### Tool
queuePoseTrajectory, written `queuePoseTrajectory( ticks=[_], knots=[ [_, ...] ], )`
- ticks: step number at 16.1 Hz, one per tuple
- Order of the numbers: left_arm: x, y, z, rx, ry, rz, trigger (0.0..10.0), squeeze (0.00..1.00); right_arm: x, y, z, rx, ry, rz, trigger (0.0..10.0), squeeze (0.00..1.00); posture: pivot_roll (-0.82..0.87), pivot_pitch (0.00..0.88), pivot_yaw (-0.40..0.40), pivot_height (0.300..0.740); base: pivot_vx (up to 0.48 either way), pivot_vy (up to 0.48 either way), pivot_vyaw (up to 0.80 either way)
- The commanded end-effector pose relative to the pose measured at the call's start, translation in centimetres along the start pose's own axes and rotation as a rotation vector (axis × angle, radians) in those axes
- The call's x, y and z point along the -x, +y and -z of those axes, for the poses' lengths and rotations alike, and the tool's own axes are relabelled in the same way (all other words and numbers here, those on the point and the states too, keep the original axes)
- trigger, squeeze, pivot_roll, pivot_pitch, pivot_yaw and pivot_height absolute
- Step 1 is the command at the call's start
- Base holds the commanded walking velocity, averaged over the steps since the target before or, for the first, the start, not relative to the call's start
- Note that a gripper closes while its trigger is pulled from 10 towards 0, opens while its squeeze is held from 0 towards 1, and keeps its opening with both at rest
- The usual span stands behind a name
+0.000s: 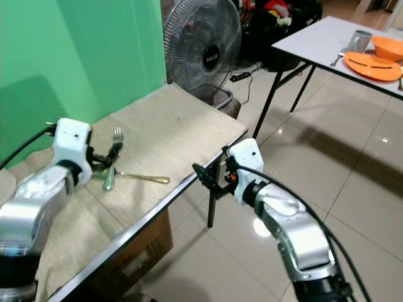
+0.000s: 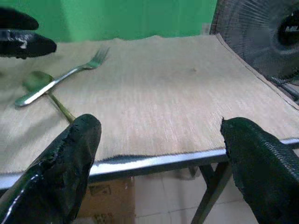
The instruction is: Setting the table
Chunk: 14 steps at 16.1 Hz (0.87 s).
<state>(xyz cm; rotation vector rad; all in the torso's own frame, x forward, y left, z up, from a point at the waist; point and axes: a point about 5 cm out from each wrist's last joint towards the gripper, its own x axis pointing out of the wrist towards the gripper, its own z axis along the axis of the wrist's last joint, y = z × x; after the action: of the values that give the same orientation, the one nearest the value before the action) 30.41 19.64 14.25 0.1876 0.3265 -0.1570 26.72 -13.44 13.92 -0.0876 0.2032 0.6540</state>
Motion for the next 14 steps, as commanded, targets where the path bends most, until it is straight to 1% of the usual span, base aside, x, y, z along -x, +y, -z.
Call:
queuePoseTrajectory(
  ticks=[1, 2, 3, 4, 5, 6, 7, 9, 11, 13, 14],
  knots=[
    [-0.4, 0.1, 0.1, 0.007, 0.032, 0.019, 10.0, 0.0, 0.0, 0.5, -0.3, 0.013, 0.002, -0.042, 10.0, 1.0, 0.1, 0.0, 0.008, 0.74, 0.0, 0.0, 0.0],
    [-0.7, 0.1, 0.2, 0.025, 0.055, 0.024, 10.0, 0.0, 0.1, 0.7, -0.3, 0.014, 0.008, -0.059, 10.0, 1.0, 0.09, 0.002, 0.011, 0.74, 0.0, 0.0, 0.0],
    [-1.2, 0.0, 0.3, 0.054, 0.08, 0.041, 8.0, 0.0, 0.4, 1.2, -0.4, 0.007, 0.012, -0.112, 10.0, 0.85, 0.09, 0.006, 0.013, 0.74, 0.0, 0.0, 0.0],
    [-1.6, 0.0, 0.2, 0.071, 0.085, 0.049, 7.3, 0.0, 0.7, 1.7, -0.5, 0.004, 0.01, -0.152, 10.0, 0.34, 0.09, 0.014, 0.015, 0.74, 0.0, 0.0, 0.0],
    [-2.3, -0.2, 0.4, 0.098, 0.119, 0.066, 1.1, 0.0, 0.8, 1.9, -0.4, 0.001, 0.015, -0.158, 10.0, 0.0, 0.08, 0.025, 0.019, 0.74, 0.0, 0.0, 0.0],
    [-2.5, -0.2, 0.5, 0.105, 0.132, 0.071, 1.1, 0.0, 0.9, 2.0, -0.4, 0.0, 0.015, -0.157, 10.0, 0.0, 0.08, 0.026, 0.02, 0.74, 0.0, 0.0, 0.0],
    [-3.0, -0.1, 0.6, 0.081, 0.144, 0.064, 0.0, 0.0, 1.0, 2.1, -0.4, -0.005, 0.015, -0.155, 10.0, 0.0, 0.08, 0.037, 0.023, 0.74, 0.0, 0.0, 0.0],
    [-3.5, 0.2, 0.7, 0.063, 0.156, 0.05, 0.0, 0.0, 1.2, 2.3, -0.5, -0.014, 0.013, -0.169, 10.0, 0.0, 0.07, 0.042, 0.027, 0.74, 0.0, 0.0, 0.0],
    [-4.5, 0.8, 0.6, 0.061, 0.168, 0.028, 0.0, 0.0, 1.8, 3.0, -0.7, -0.039, 0.01, -0.225, 10.0, 0.0, 0.06, 0.052, 0.031, 0.74, 0.0, 0.0, 0.0],
    [-5.0, 0.8, 0.6, 0.065, 0.174, 0.039, 0.0, 0.0, 2.1, 3.1, -0.7, -0.037, 0.018, -0.239, 10.0, 0.0, 0.06, 0.056, 0.03, 0.74, 0.0, 0.0, 0.0],
    [-5.6, 0.8, 1.0, 0.069, 0.195, 0.045, 0.0, 0.0, 2.2, 3.1, -0.7, -0.033, 0.026, -0.24, 10.0, 0.0, 0.06, 0.056, 0.03, 0.74, 0.0, 0.0, 0.0]
  ],
)
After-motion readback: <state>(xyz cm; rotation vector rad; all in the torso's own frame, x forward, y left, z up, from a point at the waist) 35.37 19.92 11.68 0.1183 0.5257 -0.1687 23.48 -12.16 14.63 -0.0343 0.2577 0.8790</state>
